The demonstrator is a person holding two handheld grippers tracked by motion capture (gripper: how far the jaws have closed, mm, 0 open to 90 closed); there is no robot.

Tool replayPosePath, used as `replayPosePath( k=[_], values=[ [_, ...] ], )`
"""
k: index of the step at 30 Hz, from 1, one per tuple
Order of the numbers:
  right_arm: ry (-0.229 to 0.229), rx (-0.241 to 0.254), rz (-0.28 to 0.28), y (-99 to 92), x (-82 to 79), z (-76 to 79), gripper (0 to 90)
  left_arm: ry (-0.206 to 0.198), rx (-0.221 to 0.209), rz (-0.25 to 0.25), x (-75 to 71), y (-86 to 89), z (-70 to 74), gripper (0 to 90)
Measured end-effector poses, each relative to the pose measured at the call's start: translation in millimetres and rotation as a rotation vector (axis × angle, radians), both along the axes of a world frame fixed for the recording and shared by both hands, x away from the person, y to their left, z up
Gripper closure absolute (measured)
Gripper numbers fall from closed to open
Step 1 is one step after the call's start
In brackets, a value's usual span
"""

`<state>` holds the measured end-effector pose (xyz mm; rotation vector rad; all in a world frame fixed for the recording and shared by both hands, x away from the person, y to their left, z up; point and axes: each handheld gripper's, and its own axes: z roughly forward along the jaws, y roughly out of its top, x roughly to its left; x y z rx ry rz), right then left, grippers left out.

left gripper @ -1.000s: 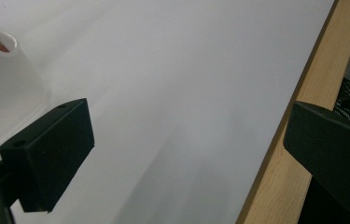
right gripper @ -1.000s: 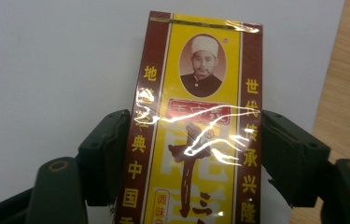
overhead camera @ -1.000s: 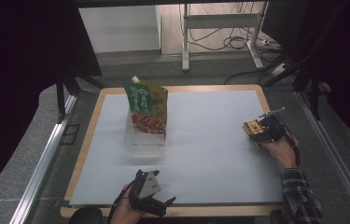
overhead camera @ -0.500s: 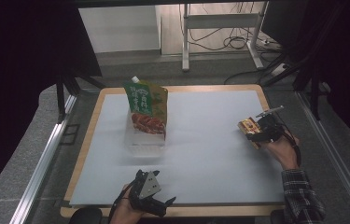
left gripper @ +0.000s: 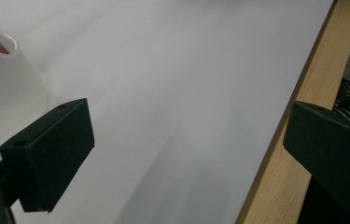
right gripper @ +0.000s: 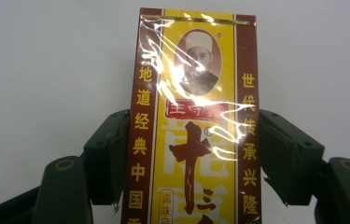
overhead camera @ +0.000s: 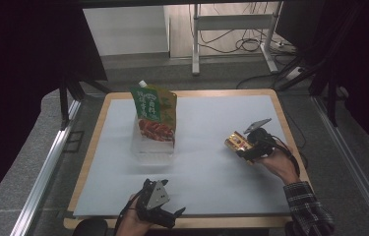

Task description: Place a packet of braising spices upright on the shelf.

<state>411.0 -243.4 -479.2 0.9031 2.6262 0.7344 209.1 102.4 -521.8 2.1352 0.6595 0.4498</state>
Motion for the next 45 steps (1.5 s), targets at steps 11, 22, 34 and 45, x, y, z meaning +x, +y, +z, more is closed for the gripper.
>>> replayPosePath(
  k=[11, 22, 34, 45],
  values=[
    [0.041, -0.039, 0.062, 16.9, -4.2, -13.6, 31.3, 0.0, 0.001, -0.001, 0.0, -0.1, -0.1, 1.6],
    [0.099, -0.07, 0.039, 20.9, 0.0, -12.5, 21.7, 0.001, 0.002, 0.0, 0.4, -0.8, -0.6, 1.6],
    [0.171, -0.183, 0.051, 43.8, 19.7, -8.5, 22.1, 0.003, 0.011, -0.006, 0.2, -1.8, -1.3, 1.7],
    [0.221, -0.259, 0.079, 59.7, 28.2, -15.0, 31.3, -0.001, 0.013, -0.01, -0.3, -2.4, -1.2, 1.7]
  ],
)
